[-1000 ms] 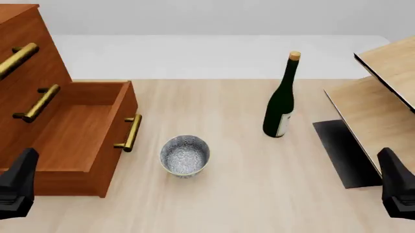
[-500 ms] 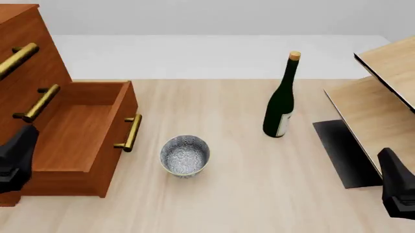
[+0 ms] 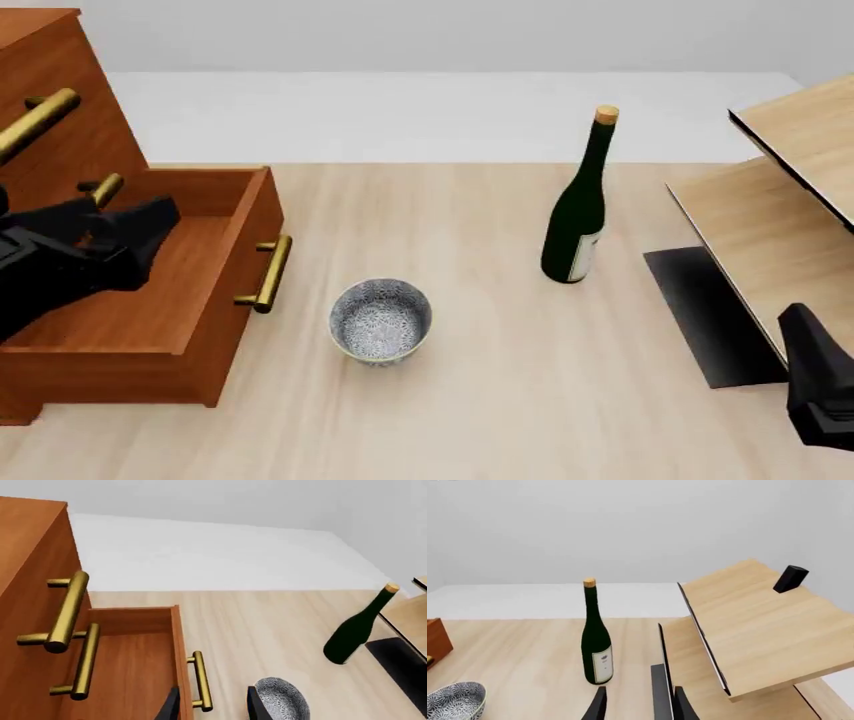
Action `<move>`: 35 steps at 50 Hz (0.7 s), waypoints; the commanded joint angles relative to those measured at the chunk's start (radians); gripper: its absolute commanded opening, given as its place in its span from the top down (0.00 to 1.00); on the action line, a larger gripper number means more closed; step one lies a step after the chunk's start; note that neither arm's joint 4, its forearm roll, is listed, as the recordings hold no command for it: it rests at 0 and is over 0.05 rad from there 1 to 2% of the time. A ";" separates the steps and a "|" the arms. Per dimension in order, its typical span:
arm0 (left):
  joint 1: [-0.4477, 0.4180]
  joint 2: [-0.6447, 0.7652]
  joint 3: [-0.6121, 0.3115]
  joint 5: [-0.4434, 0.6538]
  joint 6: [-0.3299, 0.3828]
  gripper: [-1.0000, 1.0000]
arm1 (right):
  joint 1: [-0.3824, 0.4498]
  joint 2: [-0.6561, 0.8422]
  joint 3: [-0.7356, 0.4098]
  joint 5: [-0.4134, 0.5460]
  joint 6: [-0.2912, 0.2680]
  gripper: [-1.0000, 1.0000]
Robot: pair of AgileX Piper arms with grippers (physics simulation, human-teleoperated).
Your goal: Close the bottom drawer of the cabinet and open the top drawer.
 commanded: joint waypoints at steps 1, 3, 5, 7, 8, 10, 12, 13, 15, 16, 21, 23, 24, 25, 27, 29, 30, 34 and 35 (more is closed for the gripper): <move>-0.107 0.168 -0.123 0.101 -0.062 0.00 | -0.004 0.007 -0.001 -0.006 0.009 0.00; -0.104 0.228 -0.151 0.127 -0.047 0.00 | -0.005 0.007 -0.001 -0.007 0.011 0.00; -0.124 0.263 -0.172 0.139 -0.038 0.00 | -0.006 0.010 -0.001 -0.008 0.012 0.00; -0.145 0.282 -0.183 0.146 -0.093 0.00 | -0.006 0.011 -0.001 -0.009 0.014 0.00; -0.143 0.296 -0.193 0.155 -0.080 0.00 | -0.007 0.011 -0.002 -0.009 0.014 0.00; -0.174 0.326 -0.199 0.160 -0.119 0.00 | -0.007 0.010 -0.003 -0.009 0.020 0.00; -0.186 0.346 -0.202 0.168 -0.154 0.00 | -0.007 0.009 -0.004 -0.007 0.024 0.00; -0.209 0.352 -0.207 0.170 -0.169 0.00 | -0.005 0.007 -0.004 -0.005 0.025 0.00; -0.198 0.359 -0.212 0.178 -0.155 0.00 | -0.004 0.007 -0.005 -0.003 0.029 0.00; -0.205 0.386 -0.212 0.181 -0.178 0.00 | -0.004 0.007 -0.005 -0.003 0.029 0.00; -0.228 0.400 -0.202 0.175 -0.247 0.00 | -0.008 0.009 -0.005 -0.004 0.035 0.00; -0.225 0.413 -0.197 0.178 -0.268 0.00 | -0.009 0.010 -0.005 -0.005 0.038 0.00; -0.268 0.413 -0.178 0.160 -0.340 0.00 | -0.010 0.010 -0.005 -0.005 0.039 0.00; -0.268 0.413 -0.178 0.160 -0.340 0.00 | -0.010 0.010 -0.005 -0.005 0.039 0.00; -0.236 0.424 -0.195 0.192 -0.309 0.00 | -0.010 0.009 -0.006 -0.004 0.042 0.00; -0.217 0.420 -0.231 0.237 -0.263 0.00 | -0.010 0.010 -0.007 -0.004 0.043 0.00; -0.233 0.422 -0.228 0.237 -0.294 0.00 | -0.010 0.011 -0.007 -0.005 0.044 0.00; -0.235 0.445 -0.249 0.277 -0.269 0.00 | -0.009 0.011 -0.008 -0.004 0.047 0.00; -0.235 0.445 -0.249 0.277 -0.269 0.00 | -0.009 0.011 -0.008 -0.004 0.047 0.00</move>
